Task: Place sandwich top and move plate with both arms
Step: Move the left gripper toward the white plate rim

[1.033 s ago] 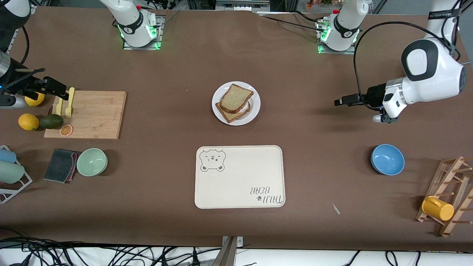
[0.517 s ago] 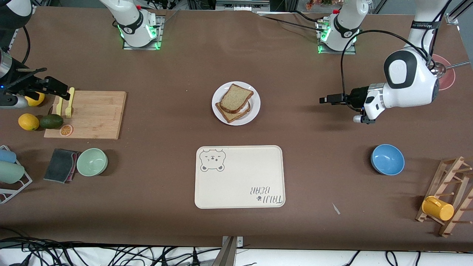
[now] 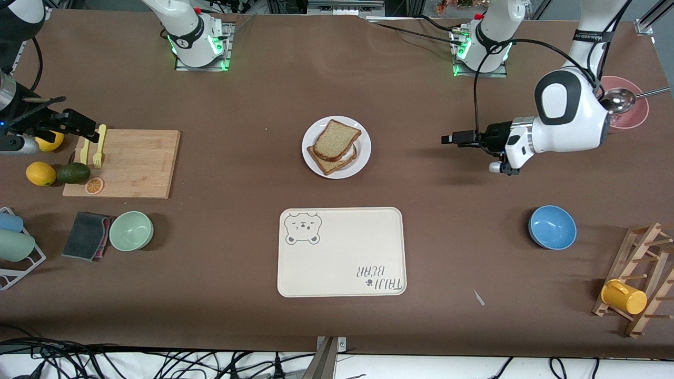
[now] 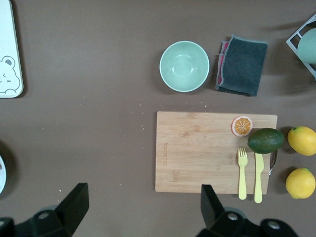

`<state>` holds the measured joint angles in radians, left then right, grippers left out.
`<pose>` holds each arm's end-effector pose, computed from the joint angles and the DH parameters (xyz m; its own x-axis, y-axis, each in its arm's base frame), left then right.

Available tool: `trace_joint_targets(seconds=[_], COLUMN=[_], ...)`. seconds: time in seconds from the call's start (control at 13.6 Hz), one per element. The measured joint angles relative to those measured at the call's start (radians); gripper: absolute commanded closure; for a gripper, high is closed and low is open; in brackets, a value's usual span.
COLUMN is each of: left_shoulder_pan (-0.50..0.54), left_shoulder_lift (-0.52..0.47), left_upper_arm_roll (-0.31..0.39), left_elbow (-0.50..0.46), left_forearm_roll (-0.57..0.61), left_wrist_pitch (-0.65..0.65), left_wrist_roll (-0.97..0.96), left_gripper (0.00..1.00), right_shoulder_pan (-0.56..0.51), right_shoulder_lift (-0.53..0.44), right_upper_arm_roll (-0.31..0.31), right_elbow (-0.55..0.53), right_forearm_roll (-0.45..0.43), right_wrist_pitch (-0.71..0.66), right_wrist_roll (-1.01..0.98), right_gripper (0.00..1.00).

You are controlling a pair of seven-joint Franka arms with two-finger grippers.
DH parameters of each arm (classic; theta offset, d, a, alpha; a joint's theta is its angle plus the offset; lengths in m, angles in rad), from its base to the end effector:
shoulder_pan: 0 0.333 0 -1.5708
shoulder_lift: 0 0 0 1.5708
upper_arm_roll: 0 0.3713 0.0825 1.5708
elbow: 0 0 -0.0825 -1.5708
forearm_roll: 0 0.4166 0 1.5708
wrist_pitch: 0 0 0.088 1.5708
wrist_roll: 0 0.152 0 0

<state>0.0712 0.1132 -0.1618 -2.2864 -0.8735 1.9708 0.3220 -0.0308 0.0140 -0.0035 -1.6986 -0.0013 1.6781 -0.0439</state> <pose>0.5017 -0.1272 0.2942 0.9474 -0.0106 -0.3198 0.2168 -0.7139 0.6659 0.5941 -0.0206 0.5710 0.9994 0.0098 -0.0345 0.0098 -1.0000 -0.0002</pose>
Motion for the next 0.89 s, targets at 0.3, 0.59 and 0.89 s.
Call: trace_joint_targets(seconds=[0.3,0.59,0.89], left_shoulder_pan=[-0.002,-0.007,-0.006], left_shoulder_lift=[0.030,0.065,0.142], left_upper_arm_roll=[-0.047,-0.108,-0.158], left_elbow=[-0.012,-0.080,-0.089], left_forearm_roll=[-0.087,-0.250,-0.371], left_wrist_pitch=[0.032,0.118,0.209], left_wrist_roll=[0.044,0.181,0.293], left_gripper=[0.01,0.00,0.00], right_shoulder_pan=[0.000,0.000,0.000], right_shoulder_lift=[0.000,0.000,0.000], right_upper_arm_roll=[0.000,0.001,0.001], right_elbow=[0.000,0.000,0.000], right_forearm_roll=[0.000,0.000,0.000], right_wrist_pitch=[0.000,0.000,0.000], right_wrist_roll=[-0.001,-0.001,-0.001], right_gripper=[0.00,0.00,0.00])
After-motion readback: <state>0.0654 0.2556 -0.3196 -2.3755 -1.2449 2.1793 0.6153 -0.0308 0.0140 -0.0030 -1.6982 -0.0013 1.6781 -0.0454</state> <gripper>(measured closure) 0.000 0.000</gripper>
